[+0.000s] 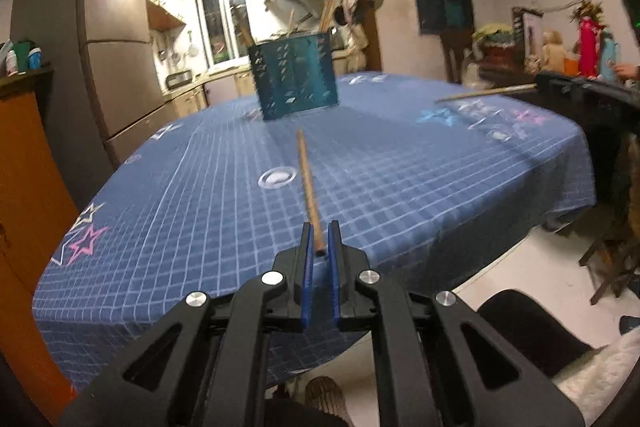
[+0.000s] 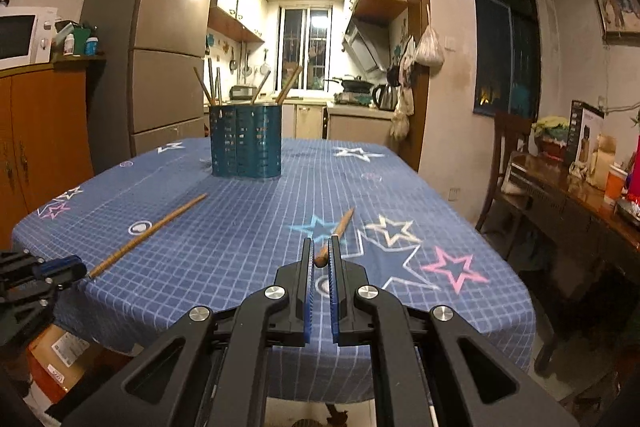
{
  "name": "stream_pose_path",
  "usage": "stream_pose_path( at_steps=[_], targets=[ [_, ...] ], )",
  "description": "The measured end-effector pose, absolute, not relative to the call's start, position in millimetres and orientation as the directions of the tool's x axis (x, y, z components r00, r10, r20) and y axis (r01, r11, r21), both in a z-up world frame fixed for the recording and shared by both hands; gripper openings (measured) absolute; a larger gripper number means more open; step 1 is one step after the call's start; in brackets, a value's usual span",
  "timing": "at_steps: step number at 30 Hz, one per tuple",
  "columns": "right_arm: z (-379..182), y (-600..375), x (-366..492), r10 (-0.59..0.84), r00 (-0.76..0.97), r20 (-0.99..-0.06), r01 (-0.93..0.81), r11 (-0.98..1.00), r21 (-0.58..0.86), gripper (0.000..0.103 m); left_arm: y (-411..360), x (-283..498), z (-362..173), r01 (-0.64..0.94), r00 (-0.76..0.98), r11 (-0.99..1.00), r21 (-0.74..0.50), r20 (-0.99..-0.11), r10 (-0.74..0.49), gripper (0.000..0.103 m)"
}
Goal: Organize utensils
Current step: 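Lift both chopsticks and carry them toward the teal holder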
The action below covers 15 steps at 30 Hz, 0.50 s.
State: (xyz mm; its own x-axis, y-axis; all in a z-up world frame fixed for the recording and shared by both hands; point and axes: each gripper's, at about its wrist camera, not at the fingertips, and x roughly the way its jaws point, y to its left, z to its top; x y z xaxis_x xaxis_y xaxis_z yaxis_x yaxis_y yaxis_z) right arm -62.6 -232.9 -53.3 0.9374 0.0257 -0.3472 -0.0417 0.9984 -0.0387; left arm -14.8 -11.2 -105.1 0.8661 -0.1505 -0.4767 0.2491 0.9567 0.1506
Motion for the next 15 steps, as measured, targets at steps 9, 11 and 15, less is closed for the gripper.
stream_pose_path(
  at_steps=[9, 11, 15],
  targets=[
    [-59.1, -229.4, -60.6, 0.035, 0.930, -0.365, -0.051, 0.998, -0.034, 0.008, -16.0, -14.3, -114.4, 0.256, 0.872, 0.953, 0.160, -0.464, -0.156, 0.007],
    [-58.8, -228.9, -59.5, 0.037, 0.929, -0.367, -0.054, 0.998, -0.035, 0.008, -15.5, -14.8, -114.5, 0.255, 0.872, 0.955, 0.152, -0.462, -0.159, 0.007],
    [-60.1, -227.5, -58.7, 0.042, 0.927, -0.373, -0.058, 0.998, -0.033, 0.008, -16.2, -12.4, -115.8, 0.249, 0.876, 0.957, 0.151, -0.456, -0.156, 0.007]
  ],
)
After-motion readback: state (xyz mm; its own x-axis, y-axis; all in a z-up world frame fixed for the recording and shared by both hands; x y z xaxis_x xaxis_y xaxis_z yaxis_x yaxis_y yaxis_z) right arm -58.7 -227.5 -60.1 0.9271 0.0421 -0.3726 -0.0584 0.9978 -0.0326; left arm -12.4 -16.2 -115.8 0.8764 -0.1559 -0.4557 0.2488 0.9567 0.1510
